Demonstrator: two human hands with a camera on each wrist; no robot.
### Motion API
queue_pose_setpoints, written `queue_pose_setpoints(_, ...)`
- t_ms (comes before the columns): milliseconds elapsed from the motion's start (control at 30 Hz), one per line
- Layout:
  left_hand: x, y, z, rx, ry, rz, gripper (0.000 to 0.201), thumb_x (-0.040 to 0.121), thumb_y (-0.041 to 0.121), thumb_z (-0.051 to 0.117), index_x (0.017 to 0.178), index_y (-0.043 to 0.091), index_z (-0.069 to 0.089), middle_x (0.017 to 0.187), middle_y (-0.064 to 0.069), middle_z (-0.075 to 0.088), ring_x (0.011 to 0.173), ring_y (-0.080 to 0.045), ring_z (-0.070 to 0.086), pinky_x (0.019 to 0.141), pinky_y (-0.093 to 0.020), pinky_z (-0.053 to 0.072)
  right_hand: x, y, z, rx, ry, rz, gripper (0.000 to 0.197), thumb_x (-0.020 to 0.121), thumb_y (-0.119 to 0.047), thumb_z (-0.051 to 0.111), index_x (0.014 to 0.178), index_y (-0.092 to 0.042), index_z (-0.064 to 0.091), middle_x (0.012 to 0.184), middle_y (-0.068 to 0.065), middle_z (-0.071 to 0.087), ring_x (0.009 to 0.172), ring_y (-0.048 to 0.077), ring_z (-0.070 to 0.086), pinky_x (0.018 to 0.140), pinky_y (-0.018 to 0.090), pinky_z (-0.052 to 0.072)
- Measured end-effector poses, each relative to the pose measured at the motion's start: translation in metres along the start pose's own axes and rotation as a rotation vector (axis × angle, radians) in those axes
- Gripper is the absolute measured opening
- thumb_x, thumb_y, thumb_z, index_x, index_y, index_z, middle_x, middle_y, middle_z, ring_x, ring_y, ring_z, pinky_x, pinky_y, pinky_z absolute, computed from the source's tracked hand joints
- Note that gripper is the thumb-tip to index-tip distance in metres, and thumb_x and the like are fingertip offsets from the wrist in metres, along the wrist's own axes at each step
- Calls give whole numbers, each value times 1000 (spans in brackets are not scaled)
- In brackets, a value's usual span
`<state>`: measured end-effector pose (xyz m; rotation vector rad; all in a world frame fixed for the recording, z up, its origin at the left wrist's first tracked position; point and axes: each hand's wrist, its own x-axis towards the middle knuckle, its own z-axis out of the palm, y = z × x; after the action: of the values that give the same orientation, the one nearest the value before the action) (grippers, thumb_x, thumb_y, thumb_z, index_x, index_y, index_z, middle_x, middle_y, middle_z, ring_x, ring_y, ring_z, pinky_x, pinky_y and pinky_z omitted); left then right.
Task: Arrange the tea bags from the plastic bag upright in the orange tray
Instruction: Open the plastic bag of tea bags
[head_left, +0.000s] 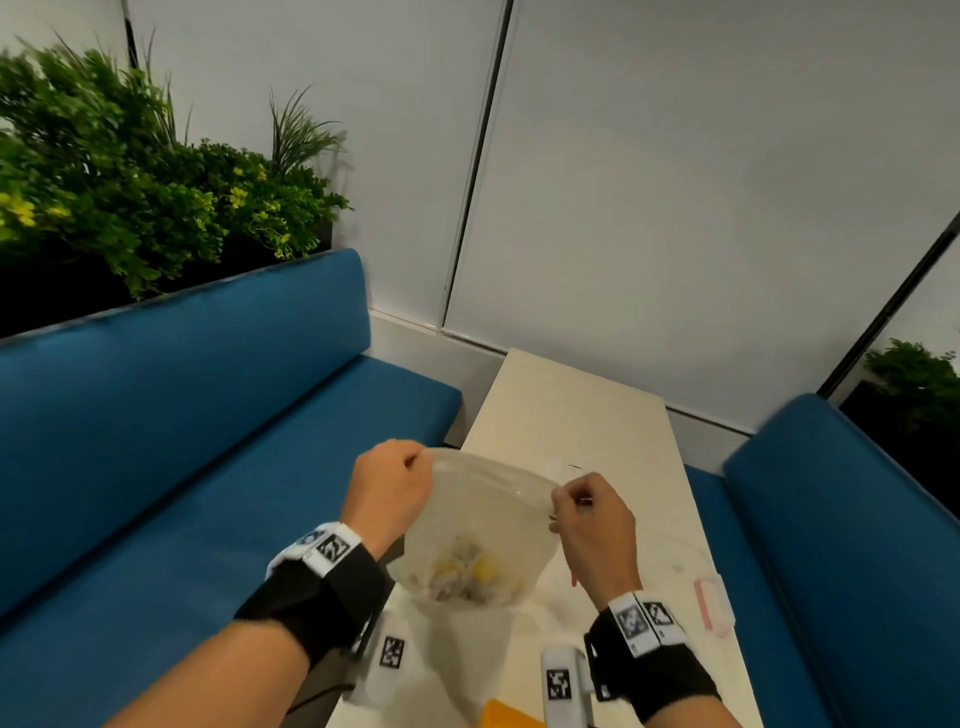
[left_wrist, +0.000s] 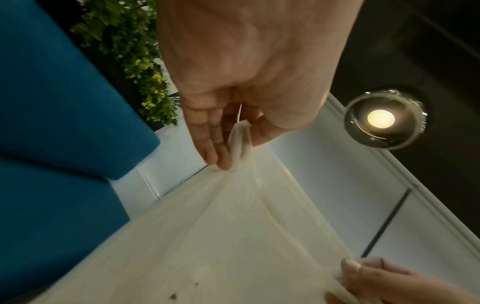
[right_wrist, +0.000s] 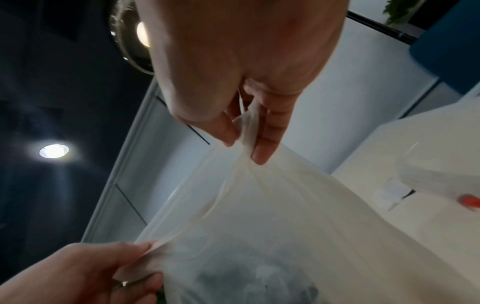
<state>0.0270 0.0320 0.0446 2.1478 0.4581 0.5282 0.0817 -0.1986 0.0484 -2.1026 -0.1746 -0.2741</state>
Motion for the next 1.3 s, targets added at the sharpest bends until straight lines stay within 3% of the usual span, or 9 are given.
queue_pose_setpoints(200,-87,-81,33,27,-318,-238,24,93,15,59,75,24,72,87,7,68,71,-4,62,62,-11,48,-77,74,0,-380,-268,-71,14,92,-17,63,80,-21,56,86,-7,56,81,5,57,73,14,43)
queue_pose_setpoints(433,-96,-87,38,-1018,-246,-843,22,102,-4,46,102,-3,68,85,-23,75,82,-33,69,79,-42,56,-104,92,8,-687,-400,96,12,96,-24,42,86,-30,43,91,-6,53,79,12,50,68,23,39)
queue_pose_setpoints(533,-95,-79,45,-1051,-361,-863,25,100,0,46,95,-2,70,81,-12,75,70,-21,67,70,-36,54,-96,93,8,-526,-354,281,17,94,-20,55,77,-23,56,85,-3,65,77,12,60,70,24,49)
queue_pose_setpoints(633,-94,-87,52,-1028,-517,-935,23,93,12,51,97,4,72,77,-7,69,58,-16,56,62,-30,44,-81,87,4,80,-277,685,7,87,-3,70,83,2,68,78,19,73,68,24,69,63,36,61)
queue_pose_setpoints(733,-92,-94,57,-1073,-553,-1021,35,88,17,50,115,5,69,84,-9,67,60,-19,57,60,-30,42,-70,84,6,591,-265,869,15,89,11,57,103,15,63,90,26,73,75,31,69,66,39,60)
queue_pose_setpoints(833,-89,-94,60,-1184,-479,-1052,30,83,13,48,102,7,70,87,-11,70,61,-23,61,60,-31,43,-65,83,12,834,-212,922,28,88,17,46,112,9,58,104,29,67,89,40,65,74,48,59)
queue_pose_setpoints(967,-87,-95,60,-1321,-332,-1047,20,81,10,47,84,1,64,87,-19,70,74,-31,64,69,-39,47,-64,79,27,840,-189,1070,26,83,14,40,104,7,54,97,21,58,85,39,57,67,49,56)
queue_pose_setpoints(1133,-83,-96,65,-1367,-379,-1026,47,103,28,44,125,-9,62,128,-29,65,122,-45,61,106,-54,46,-71,70,39,822,-234,1164,13,75,-11,44,63,-14,43,55,5,51,47,23,46,47,24,35)
queue_pose_setpoints(1300,-87,-104,68,-1169,-395,-830,65,93,59,60,133,9,55,121,-25,69,110,-42,69,100,-59,51,-71,72,44,698,-234,892,32,89,-32,66,109,-11,52,98,13,61,78,29,57,57,35,48)
